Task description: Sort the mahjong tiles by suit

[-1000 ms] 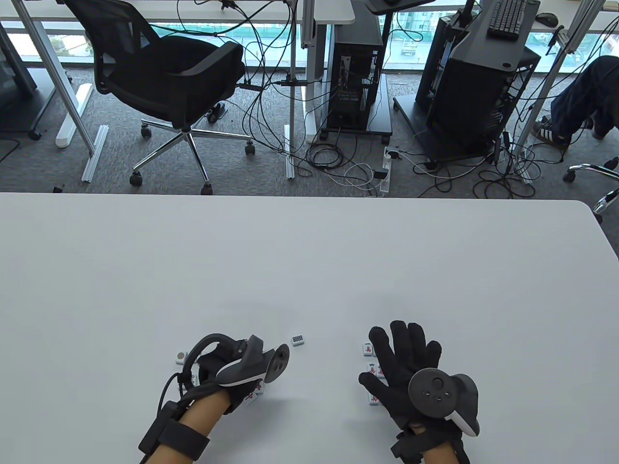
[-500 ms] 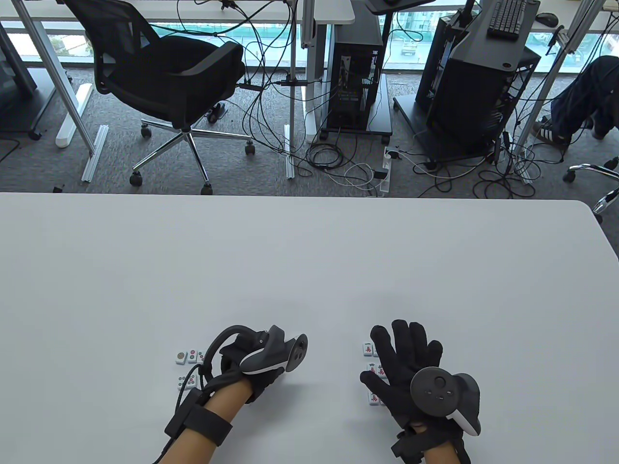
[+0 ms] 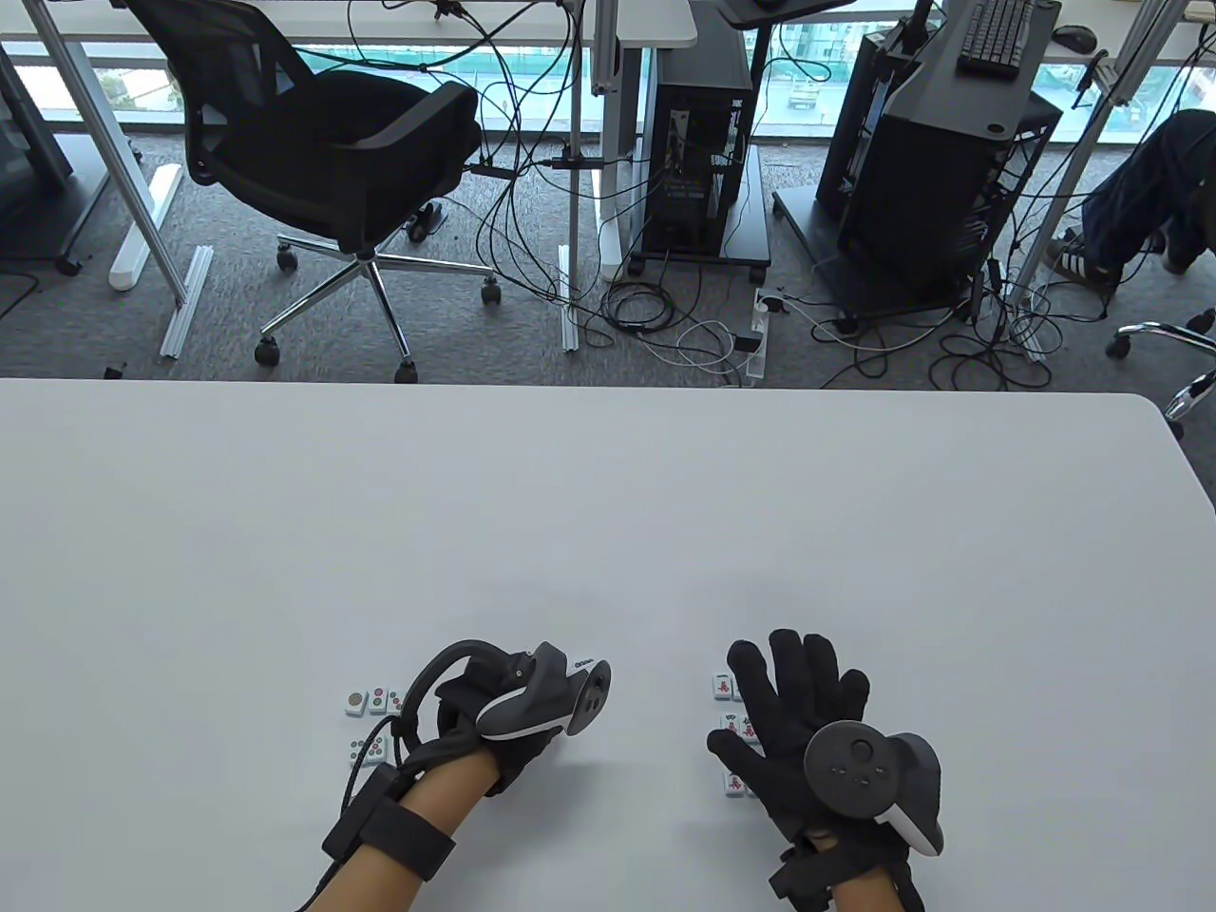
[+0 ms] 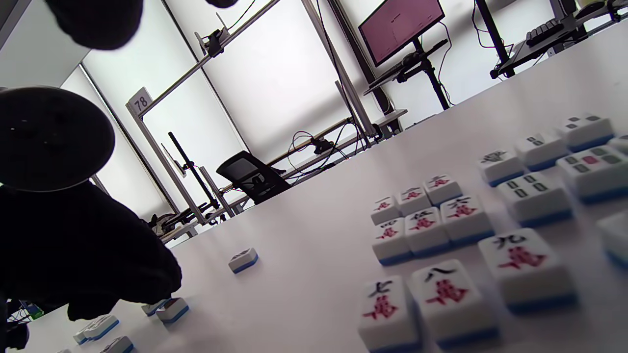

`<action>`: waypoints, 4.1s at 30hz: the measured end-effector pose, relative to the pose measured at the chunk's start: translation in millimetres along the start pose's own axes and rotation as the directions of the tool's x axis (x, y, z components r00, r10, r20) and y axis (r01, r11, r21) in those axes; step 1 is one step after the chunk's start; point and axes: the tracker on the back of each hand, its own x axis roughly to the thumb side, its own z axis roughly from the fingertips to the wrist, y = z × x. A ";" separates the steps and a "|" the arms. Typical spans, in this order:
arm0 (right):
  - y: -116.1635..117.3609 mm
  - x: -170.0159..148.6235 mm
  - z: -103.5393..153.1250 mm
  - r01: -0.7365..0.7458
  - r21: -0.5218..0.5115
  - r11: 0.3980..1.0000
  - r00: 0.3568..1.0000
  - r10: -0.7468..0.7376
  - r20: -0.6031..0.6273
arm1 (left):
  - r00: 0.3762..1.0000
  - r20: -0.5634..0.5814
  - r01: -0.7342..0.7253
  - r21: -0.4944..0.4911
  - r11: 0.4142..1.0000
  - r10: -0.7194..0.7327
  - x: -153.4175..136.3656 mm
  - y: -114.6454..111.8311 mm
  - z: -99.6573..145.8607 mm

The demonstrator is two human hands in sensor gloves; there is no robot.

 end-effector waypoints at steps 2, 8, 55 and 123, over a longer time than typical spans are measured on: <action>-0.1 0.0 0.0 0.001 -0.001 1.000 1.000 -0.001 0.000 | 1.000 -0.014 0.016 -0.026 1.000 -0.017 3.1 -1.8 -2.9; 0.1 0.2 -0.1 0.002 0.001 1.000 1.000 -0.002 0.002 | 0.999 -0.021 0.040 -0.081 0.996 -0.042 12.6 -6.4 -9.8; 2.4 0.5 -0.7 -0.014 0.015 1.000 1.000 0.014 -0.007 | 0.997 -0.070 0.015 -0.034 0.999 -0.017 -92.9 -71.3 61.0; -0.4 -1.5 -0.6 0.013 0.005 1.000 1.000 -0.013 -0.009 | 0.970 0.189 0.128 0.132 0.983 -0.152 12.1 -3.0 -51.9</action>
